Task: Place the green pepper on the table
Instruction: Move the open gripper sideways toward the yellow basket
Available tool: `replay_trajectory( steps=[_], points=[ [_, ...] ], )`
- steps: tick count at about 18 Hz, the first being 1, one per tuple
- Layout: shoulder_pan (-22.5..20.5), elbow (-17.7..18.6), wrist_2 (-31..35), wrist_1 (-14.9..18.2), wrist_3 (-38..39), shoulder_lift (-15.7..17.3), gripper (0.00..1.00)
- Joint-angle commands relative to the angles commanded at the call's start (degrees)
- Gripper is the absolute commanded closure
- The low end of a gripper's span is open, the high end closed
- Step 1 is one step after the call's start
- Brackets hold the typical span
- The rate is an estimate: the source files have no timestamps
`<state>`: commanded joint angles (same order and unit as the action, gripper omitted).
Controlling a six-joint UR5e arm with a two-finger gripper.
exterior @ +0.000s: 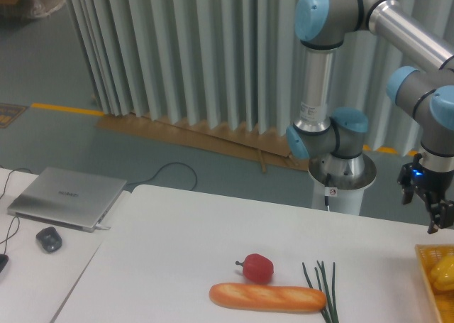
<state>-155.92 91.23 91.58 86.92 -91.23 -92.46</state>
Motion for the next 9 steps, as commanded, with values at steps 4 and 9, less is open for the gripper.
replay_trajectory(
  steps=[4, 9],
  points=[
    [-1.3, -0.1, 0.0, -0.1, -0.1, -0.9, 0.0],
    [-5.5, 0.0, 0.0, -1.7, -9.6, -3.0, 0.0]
  ],
)
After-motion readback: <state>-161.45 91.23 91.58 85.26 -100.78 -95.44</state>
